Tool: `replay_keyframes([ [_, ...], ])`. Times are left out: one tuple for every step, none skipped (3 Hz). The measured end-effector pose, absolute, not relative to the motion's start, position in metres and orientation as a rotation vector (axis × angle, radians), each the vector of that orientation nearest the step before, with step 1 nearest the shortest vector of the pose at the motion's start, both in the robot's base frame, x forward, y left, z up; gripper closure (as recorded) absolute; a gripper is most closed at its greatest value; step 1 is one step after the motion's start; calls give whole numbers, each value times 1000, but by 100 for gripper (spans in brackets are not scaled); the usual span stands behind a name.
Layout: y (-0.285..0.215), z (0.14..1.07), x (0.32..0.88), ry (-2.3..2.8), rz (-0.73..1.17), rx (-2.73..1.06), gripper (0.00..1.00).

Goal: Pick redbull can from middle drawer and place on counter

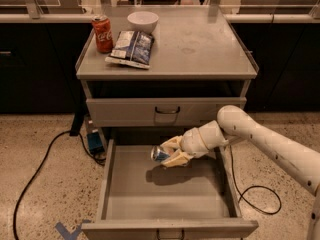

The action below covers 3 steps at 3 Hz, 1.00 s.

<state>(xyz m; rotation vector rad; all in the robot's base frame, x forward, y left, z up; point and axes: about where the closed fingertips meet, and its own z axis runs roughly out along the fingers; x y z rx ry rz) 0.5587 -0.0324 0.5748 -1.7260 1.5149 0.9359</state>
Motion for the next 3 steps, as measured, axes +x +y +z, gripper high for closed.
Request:
replay_keyframes([
  [-19,642,556,1379,868,-1773,100],
  [-6,727,548,1228,814,-1816,100],
  [5,797,529,1131,751,-1848,100],
])
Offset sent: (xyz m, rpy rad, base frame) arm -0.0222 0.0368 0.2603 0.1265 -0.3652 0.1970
